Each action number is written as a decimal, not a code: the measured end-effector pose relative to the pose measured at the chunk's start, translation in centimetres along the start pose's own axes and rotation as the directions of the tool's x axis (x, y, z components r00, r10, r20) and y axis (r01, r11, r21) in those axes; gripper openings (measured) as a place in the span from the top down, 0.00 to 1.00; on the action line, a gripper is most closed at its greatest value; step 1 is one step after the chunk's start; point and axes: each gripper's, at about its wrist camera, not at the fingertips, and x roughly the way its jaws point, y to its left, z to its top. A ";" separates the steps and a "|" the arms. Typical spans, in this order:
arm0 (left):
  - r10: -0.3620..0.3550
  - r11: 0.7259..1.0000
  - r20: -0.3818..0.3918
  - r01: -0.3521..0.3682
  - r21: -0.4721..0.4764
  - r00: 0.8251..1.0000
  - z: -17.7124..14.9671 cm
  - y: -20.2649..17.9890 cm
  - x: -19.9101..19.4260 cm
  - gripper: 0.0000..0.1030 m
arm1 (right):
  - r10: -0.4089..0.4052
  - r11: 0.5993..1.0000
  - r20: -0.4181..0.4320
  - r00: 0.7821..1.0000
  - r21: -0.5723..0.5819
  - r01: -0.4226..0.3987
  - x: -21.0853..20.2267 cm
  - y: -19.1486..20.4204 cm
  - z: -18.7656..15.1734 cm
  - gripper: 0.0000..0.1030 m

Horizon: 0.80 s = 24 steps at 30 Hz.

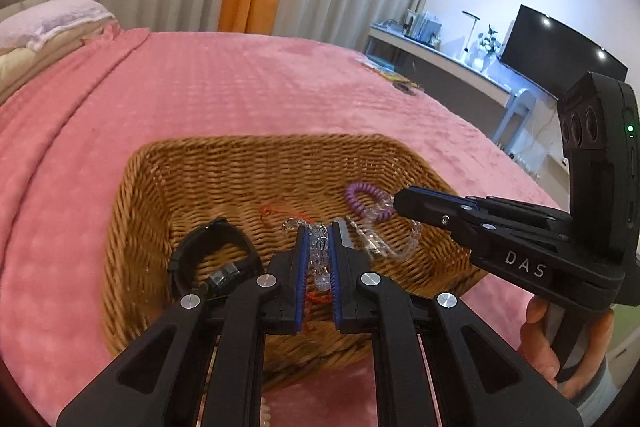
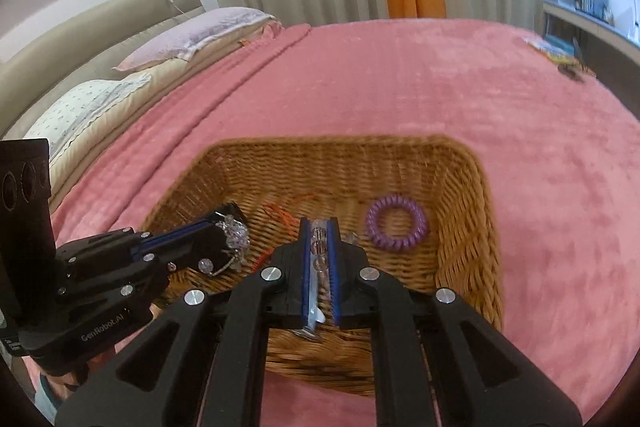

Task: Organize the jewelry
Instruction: 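Carry crystal charm and clear bracelet into the basket and open both tools, then grasp the cream coil bracelet with the left tool while the right tool grasps another clear bead bracelet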

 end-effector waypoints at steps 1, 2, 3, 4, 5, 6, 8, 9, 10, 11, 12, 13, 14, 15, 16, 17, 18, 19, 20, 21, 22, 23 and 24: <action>-0.001 1.000 0.000 0.001 -0.001 1.000 0.0 0.0 0.0 0.92 | -0.013 1.000 -0.004 1.000 0.004 0.013 0.1 -0.3 -0.1 0.94; -0.001 1.000 0.000 0.001 0.001 1.000 0.0 -0.1 0.1 0.92 | -0.020 1.000 -0.003 1.000 0.008 0.020 0.1 -0.4 -0.1 0.94; 0.001 1.000 0.000 -0.001 0.004 1.000 0.0 -0.1 0.1 0.92 | -0.020 1.000 -0.003 1.000 0.017 0.020 0.1 -0.5 -0.1 0.94; 0.002 1.000 -0.001 -0.002 0.006 1.000 -0.1 -0.1 0.0 0.92 | -0.017 0.999 -0.002 1.000 0.028 0.017 0.1 -0.8 0.0 0.94; 0.003 1.000 -0.003 -0.003 0.005 1.000 -0.1 -0.1 0.0 0.92 | -0.020 0.999 0.002 1.000 0.040 0.019 0.0 -1.1 -0.1 0.94; 0.002 1.000 -0.004 -0.002 0.001 1.000 -0.1 0.0 0.1 0.92 | -0.025 0.999 0.004 1.000 0.045 0.025 -0.2 -1.3 -0.2 0.94; -0.007 1.000 -0.002 0.007 -0.014 1.000 -0.1 0.2 0.0 0.86 | -0.030 0.998 0.005 1.000 0.064 0.030 -0.3 -1.8 -0.2 0.93; -0.021 1.000 0.001 0.021 -0.018 1.000 -0.1 0.2 -0.3 0.77 | -0.022 0.997 0.004 1.000 0.079 0.022 -0.4 -2.1 -0.3 0.89; -0.036 0.999 0.010 0.036 -0.020 0.999 -0.1 0.3 -0.6 0.74 | -0.011 0.995 0.003 1.000 0.097 0.010 -0.5 -2.5 -0.4 0.79; -0.039 0.999 0.022 0.039 -0.018 0.999 -0.1 0.1 -1.0 0.71 | -0.005 0.994 0.006 1.000 0.107 0.004 -0.5 -2.7 -0.3 0.74; -0.044 0.999 0.041 0.044 -0.015 0.998 -0.1 0.1 -1.6 0.68 | -0.007 0.993 0.020 1.000 0.115 0.005 -0.8 -3.0 -0.3 0.61; -0.052 0.998 0.053 0.053 -0.017 0.997 0.0 0.1 -2.0 0.66 | -0.012 0.993 0.030 0.999 0.115 0.009 -1.1 -3.0 -0.3 0.55; -0.060 0.998 0.072 0.062 -0.023 0.996 0.1 0.2 -2.6 0.62 | -0.019 0.994 0.052 0.998 0.112 0.013 -1.5 -3.0 -0.3 0.55; -0.060 0.998 0.088 0.063 -0.029 0.994 0.2 0.3 -3.0 0.62 | -0.019 0.994 0.066 0.998 0.108 0.011 -1.9 -3.0 -0.2 0.55; -0.061 0.997 0.100 0.064 -0.035 0.993 0.3 0.3 -3.4 0.62 | -0.015 0.994 0.078 0.997 0.105 0.007 -2.2 -3.0 -0.2 0.55; -0.059 0.997 0.110 0.064 -0.040 0.992 0.4 0.4 -3.8 0.62 | -0.014 0.995 0.094 0.995 0.101 0.005 -2.6 -2.8 -0.2 0.55; -0.053 0.997 0.124 0.060 -0.049 0.991 0.4 0.7 -4.4 0.62 | -0.018 0.995 0.104 0.994 0.096 0.008 -2.9 -2.7 -0.2 0.55; -0.051 0.997 0.136 0.059 -0.057 0.989 0.4 0.8 -4.9 0.62 | -0.024 0.996 0.113 0.993 0.089 0.014 -3.1 -2.4 -0.2 0.55; -0.048 0.996 0.149 0.059 -0.067 0.988 0.4 1.1 -5.6 0.62 | -0.037 0.997 0.125 0.992 0.077 0.027 -3.5 -2.1 -0.2 0.55; -0.046 0.995 0.165 0.060 -0.080 0.985 0.4 1.3 -6.4 0.62 | -0.050 0.997 0.136 0.989 0.067 0.041 -3.9 -1.7 -0.4 0.55; -0.045 0.994 0.178 0.061 -0.088 0.983 0.3 1.5 -7.1 0.62 | -0.057 0.997 0.144 0.988 0.061 0.049 -4.2 -1.4 -0.4 0.55; -0.044 0.993 0.190 0.063 -0.095 0.981 0.2 1.6 -7.9 0.62 | -0.059 0.997 0.159 0.986 0.050 0.051 -5.0 -0.8 -0.7 0.55; -0.041 0.993 0.206 0.063 -0.102 0.978 0.0 1.6 -9.0 0.62 | -0.057 0.998 0.168 0.984 0.045 0.050 -5.5 -0.6 -0.8 0.55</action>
